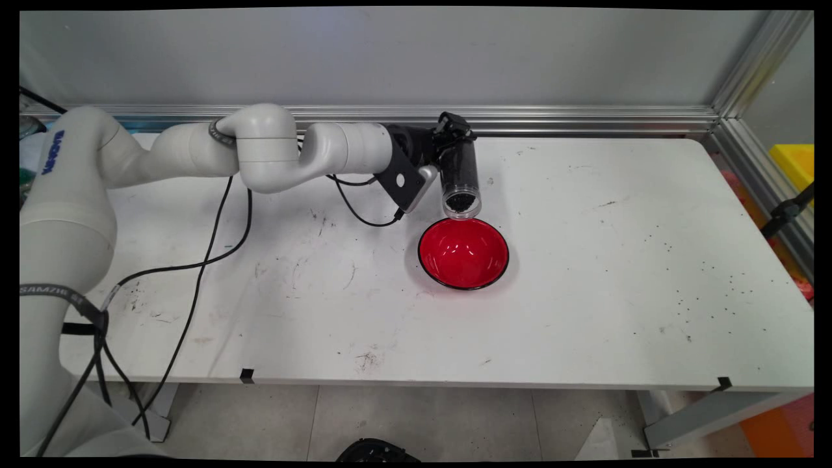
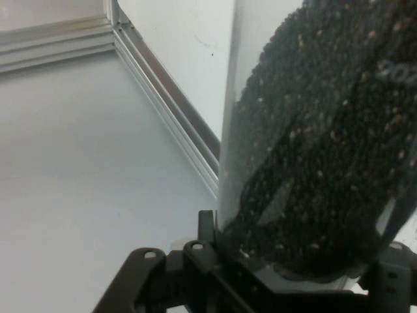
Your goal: Pour the black seasoning powder in the red bowl
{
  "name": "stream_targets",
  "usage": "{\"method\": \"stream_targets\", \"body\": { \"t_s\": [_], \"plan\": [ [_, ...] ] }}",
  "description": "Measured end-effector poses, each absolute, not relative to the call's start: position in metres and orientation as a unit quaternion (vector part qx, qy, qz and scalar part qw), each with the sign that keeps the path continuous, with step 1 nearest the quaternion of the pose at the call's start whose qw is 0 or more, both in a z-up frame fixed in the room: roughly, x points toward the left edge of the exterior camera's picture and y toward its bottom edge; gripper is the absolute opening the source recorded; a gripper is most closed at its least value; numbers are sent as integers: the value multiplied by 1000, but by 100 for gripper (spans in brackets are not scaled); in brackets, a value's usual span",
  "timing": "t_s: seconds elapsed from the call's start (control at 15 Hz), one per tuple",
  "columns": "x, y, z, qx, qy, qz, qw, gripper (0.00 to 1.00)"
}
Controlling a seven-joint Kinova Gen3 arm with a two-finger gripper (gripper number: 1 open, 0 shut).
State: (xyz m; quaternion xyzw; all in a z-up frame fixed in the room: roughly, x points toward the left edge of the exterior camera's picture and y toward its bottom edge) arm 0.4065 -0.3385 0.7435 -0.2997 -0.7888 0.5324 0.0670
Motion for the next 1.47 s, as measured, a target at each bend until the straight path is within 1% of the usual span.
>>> {"method": "stream_targets", "body": {
  "t_s": [0.6, 1.47],
  "plan": [
    [399, -329, 742, -333, -759, 557, 45, 0],
    [390, -330, 738, -370, -722, 584, 23, 0]
  ]
}}
